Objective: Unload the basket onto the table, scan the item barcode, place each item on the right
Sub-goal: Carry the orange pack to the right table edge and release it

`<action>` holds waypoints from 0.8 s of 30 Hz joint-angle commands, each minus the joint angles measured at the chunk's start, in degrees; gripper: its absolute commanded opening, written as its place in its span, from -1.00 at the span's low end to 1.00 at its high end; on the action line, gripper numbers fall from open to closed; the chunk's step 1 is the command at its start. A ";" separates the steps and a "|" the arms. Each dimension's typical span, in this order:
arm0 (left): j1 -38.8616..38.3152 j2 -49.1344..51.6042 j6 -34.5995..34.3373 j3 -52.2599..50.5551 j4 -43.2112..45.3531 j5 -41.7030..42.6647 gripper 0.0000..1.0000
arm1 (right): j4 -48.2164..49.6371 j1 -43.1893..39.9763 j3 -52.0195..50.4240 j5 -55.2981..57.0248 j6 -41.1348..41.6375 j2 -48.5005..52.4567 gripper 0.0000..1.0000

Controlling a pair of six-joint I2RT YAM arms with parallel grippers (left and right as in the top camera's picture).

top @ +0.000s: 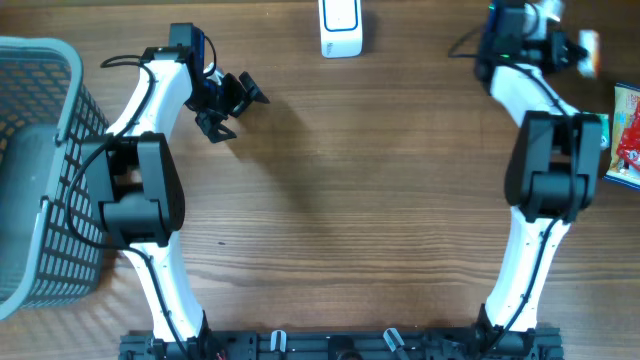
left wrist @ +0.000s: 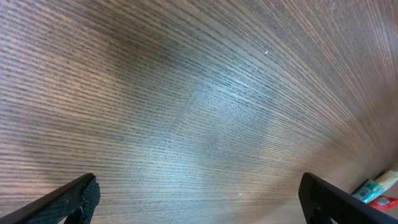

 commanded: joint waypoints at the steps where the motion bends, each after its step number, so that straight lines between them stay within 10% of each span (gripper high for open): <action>1: 0.11 -1.38 0.66 -0.24 0.00 -0.13 1.00 | -10.32 -1.99 0.13 -0.24 14.93 -0.11 -0.92; 10: 0.11 -1.38 0.66 -0.24 0.00 -0.13 1.00 | -39.91 -8.24 0.15 -29.14 42.82 -0.20 -0.64; 14: 0.11 -1.38 0.66 -0.24 0.00 -0.15 1.00 | -41.22 -10.82 0.37 -29.16 42.49 -2.56 0.96; 17: 0.11 -1.38 0.66 -0.24 0.00 -0.13 1.00 | -41.38 -11.76 0.42 -32.92 45.11 -8.85 0.99; 24: 0.11 -1.38 0.66 -0.24 0.00 -0.13 1.00 | -39.93 -11.72 0.42 -81.94 44.00 -40.06 0.99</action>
